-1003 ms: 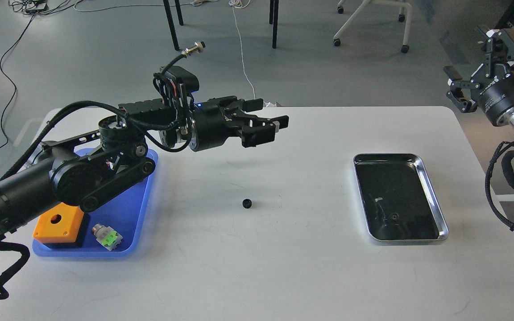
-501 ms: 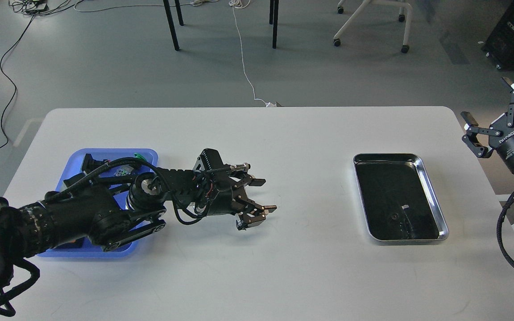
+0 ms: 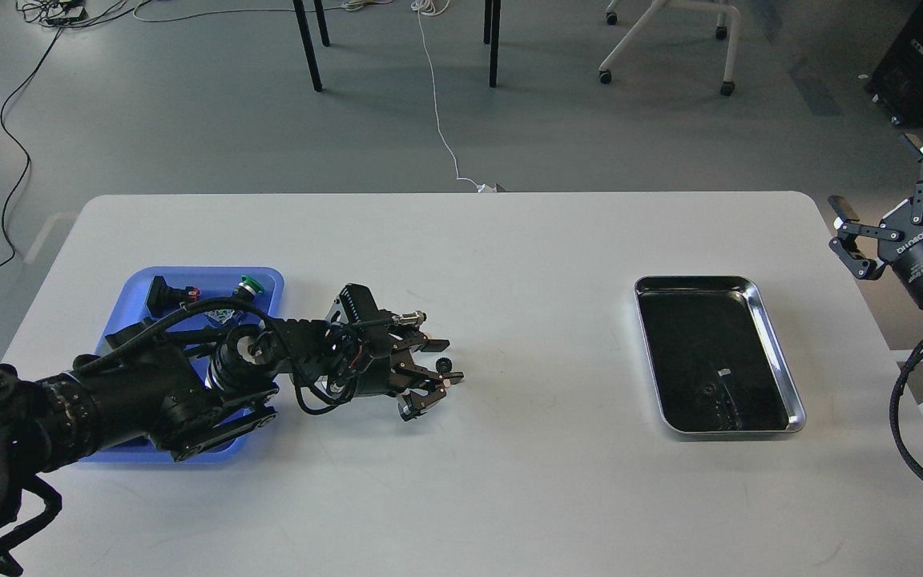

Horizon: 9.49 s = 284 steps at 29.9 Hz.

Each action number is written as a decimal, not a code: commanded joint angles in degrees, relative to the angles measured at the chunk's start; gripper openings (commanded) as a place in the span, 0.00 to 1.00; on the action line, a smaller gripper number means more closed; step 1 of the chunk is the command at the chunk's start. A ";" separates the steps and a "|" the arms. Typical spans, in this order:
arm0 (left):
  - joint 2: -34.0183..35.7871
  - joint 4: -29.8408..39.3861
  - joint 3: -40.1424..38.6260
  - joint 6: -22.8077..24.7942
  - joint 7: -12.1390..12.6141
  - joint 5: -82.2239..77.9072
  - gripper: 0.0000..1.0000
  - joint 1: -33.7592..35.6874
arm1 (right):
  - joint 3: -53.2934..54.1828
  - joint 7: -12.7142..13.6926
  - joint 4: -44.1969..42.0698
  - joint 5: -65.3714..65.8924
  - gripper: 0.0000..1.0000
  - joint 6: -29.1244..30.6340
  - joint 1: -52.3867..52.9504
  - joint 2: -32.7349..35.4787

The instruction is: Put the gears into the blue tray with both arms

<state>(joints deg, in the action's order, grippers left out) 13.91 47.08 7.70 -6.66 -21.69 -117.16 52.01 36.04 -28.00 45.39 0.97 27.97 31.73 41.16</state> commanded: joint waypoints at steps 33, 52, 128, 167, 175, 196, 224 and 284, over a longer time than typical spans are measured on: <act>30.64 12.52 -1.46 -2.74 -6.17 6.76 0.12 3.81 | 0.52 0.00 -0.12 0.09 0.99 -0.02 0.88 0.50; 31.09 0.83 -1.28 -5.03 -6.31 6.41 0.16 -5.51 | 0.43 0.00 -0.04 0.17 0.99 0.03 1.76 0.94; 21.16 -2.16 -41.98 26.43 7.97 124.10 0.98 4.07 | -63.64 0.00 15.44 86.83 0.95 -0.20 43.69 -3.36; 22.92 -2.34 -42.33 26.79 7.80 124.10 0.98 3.98 | -67.42 0.00 9.10 88.15 0.35 -4.42 39.11 -8.82; 22.92 -2.34 -42.33 26.79 7.45 124.10 0.98 4.07 | -67.42 0.00 9.28 88.24 0.26 -4.42 39.90 -8.64; 23.71 -2.69 -42.33 26.96 7.54 124.01 0.98 4.07 | -67.06 0.00 12.71 83.24 0.26 -3.72 49.04 -17.51; 24.76 -2.78 -42.15 27.32 7.62 123.92 0.98 3.89 | -64.34 0.00 -9.35 67.15 0.27 -5.56 40.61 -41.16; 27.58 11.97 -40.39 29.07 8.06 99.43 0.98 7.76 | -23.12 0.00 -8.65 29.83 0.97 -10.31 35.69 -14.63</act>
<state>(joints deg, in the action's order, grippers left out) 41.90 54.19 -32.86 22.37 -13.61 -11.49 59.40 12.15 -28.00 36.59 40.28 17.61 68.24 22.79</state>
